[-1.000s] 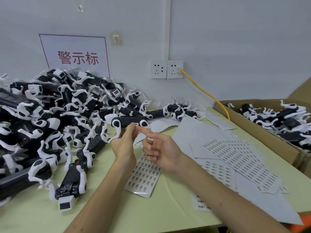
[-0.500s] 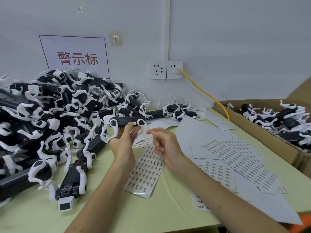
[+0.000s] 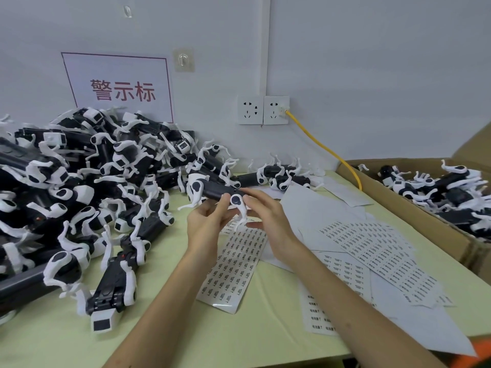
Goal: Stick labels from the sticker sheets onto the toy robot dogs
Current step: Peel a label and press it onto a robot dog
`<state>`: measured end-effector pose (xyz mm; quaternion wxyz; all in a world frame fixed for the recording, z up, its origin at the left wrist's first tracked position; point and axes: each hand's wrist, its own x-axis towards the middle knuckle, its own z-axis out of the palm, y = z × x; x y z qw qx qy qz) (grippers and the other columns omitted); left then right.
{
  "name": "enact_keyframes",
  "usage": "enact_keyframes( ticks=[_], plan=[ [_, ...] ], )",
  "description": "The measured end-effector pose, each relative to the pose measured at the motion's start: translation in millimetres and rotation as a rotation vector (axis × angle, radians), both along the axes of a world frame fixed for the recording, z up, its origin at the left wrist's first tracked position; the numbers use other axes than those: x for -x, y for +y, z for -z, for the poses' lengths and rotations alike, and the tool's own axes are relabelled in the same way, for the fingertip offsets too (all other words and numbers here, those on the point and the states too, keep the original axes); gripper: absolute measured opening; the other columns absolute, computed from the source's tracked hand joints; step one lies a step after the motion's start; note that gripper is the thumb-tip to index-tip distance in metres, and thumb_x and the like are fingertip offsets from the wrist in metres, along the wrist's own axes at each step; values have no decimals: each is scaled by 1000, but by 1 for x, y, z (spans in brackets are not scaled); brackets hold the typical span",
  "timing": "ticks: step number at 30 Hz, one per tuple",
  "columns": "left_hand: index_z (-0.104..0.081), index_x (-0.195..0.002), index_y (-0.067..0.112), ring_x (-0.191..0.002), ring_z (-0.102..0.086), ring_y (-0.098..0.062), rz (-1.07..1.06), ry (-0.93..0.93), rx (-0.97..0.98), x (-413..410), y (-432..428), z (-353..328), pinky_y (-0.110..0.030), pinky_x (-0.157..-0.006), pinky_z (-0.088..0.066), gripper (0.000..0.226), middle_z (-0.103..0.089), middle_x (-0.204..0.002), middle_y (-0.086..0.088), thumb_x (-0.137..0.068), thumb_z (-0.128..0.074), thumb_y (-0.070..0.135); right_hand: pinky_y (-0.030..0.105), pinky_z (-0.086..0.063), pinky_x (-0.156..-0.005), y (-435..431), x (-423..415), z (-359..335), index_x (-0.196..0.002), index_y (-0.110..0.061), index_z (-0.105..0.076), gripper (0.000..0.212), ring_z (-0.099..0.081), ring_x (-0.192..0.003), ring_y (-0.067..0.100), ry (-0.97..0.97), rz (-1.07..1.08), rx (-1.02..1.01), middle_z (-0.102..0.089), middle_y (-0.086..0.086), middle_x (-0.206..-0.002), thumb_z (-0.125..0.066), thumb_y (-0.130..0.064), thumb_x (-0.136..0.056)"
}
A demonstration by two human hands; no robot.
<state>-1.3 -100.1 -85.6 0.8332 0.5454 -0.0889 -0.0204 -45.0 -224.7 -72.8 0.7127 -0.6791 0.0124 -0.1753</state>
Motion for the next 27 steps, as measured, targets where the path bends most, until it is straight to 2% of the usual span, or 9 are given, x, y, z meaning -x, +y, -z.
enact_keyframes(
  ticks=[2, 5, 7, 11, 15, 17, 19, 23, 27],
  plan=[
    [-68, -102, -3, -77, -76, -13, -48, -14, -46, -1, 0, 0, -21, -76, -60, 29, -78, -79, 1, -96, -73, 25, 29, -54, -81, 0, 0, 1, -119, -34, -70, 21, -68, -110, 17, 9, -21, 13, -72, -2, -118, -62, -35, -99],
    [-71, -111, 2, -81, -77, -16, -59, 10, -79, -1, 0, 1, -25, -86, -60, 34, -80, -90, -2, -96, -73, 33, 31, -55, -81, 1, -1, 2, -116, -33, -71, 20, -68, -109, 19, 15, -21, 9, -73, -2, -116, -64, -40, -98],
    [-74, -112, 7, -86, -78, -19, -44, 3, -81, -1, 0, 2, -26, -87, -60, 33, -81, -96, -5, -99, -68, 36, 30, -55, -80, 0, -2, 2, -116, -30, -71, 22, -70, -106, 19, 18, -19, -1, -75, -3, -112, -61, -40, -100],
    [-77, -106, 9, -85, -77, -19, -26, -16, -78, 1, 0, 0, -21, -76, -58, 33, -80, -95, -6, -104, -59, 37, 30, -54, -79, -2, -3, 1, -119, -25, -70, 25, -71, -100, 15, 33, -14, -6, -76, -3, -112, -57, -39, -102],
    [-76, -105, 9, -84, -76, -19, -34, -3, -125, 0, 0, 0, -28, -87, -59, 29, -79, -91, -10, -93, -75, 36, 30, -54, -81, -5, -4, 4, -119, -31, -69, 23, -70, -103, 13, 35, -52, 49, -74, -8, -111, -59, -41, -101],
    [-76, -103, 10, -87, -77, -20, -29, -5, -143, 1, 2, 1, -29, -89, -58, 24, -80, -89, -7, -92, -77, 31, 24, -55, -76, -6, -6, 8, -120, -36, -66, 23, -67, -100, 8, 25, -55, 173, -70, -8, -112, -62, -45, -99],
    [-76, -106, 12, -86, -78, -18, 4, 8, -158, 2, 4, 1, -24, -85, -59, 22, -81, -92, -4, -95, -74, 31, 17, -52, -67, -10, -9, 9, -117, -35, -67, 24, -66, -91, 6, 35, -40, 250, -68, -9, -106, -64, -48, -97],
    [-73, -111, 8, -80, -77, -14, 99, 71, -240, 3, 1, 2, -21, -75, -59, 21, -81, -90, -7, -105, -58, 22, 31, -55, -67, -26, -15, 3, -100, -26, -73, 25, -68, -75, 17, 184, 39, 141, -72, -3, -83, -63, -49, -95],
    [-73, -116, 7, -88, -78, -20, 241, 18, -317, 8, -2, 0, -24, -79, -61, 24, -80, -96, -9, -107, -52, 14, 28, -55, -54, -62, -11, -7, -99, -15, -71, 35, -69, -65, 19, 351, 173, -59, -72, 4, -74, -70, -48, -89]
  ],
)
